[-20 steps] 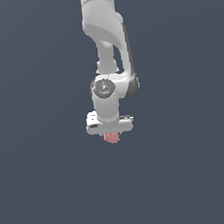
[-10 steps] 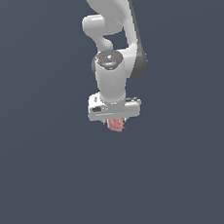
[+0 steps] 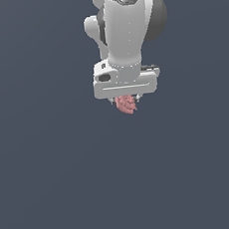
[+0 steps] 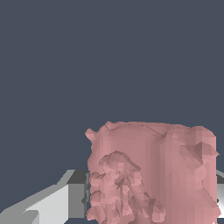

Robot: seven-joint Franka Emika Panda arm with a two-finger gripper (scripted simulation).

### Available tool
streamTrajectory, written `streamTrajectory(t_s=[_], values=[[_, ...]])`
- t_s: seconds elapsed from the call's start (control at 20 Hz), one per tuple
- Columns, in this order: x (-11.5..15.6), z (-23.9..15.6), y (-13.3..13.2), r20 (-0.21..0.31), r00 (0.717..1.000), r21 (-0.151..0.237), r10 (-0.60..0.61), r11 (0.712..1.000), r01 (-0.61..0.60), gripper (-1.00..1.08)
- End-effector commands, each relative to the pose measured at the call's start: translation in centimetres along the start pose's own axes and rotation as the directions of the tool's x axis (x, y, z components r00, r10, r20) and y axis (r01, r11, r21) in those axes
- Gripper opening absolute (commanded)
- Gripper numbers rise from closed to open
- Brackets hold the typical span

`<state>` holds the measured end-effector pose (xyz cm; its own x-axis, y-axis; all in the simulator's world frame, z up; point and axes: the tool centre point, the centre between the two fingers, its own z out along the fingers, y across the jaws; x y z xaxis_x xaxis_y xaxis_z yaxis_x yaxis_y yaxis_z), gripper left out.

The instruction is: Pick up the object and move it to a goal position.

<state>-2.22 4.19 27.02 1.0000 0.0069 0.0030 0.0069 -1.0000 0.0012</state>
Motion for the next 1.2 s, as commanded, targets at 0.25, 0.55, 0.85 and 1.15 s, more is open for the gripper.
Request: streamTrajectory(t_s=[0.25,0.55,0.85,1.15], values=[[-0.9,-8.2,-2.4,0.002,1.0,0.0,0.0,1.0,0.0,-1.0],[-1.3,-12.9,-3.8,0.002,1.0,0.0,0.0,1.0,0.0,-1.0],[-1.4,-15.6,-4.6,0.003,1.0,0.001,0.0,1.0,0.0,-1.0],[-1.4,-16.4,-4.8,0.003,1.0,0.001,0.0,1.0,0.0,-1.0]])
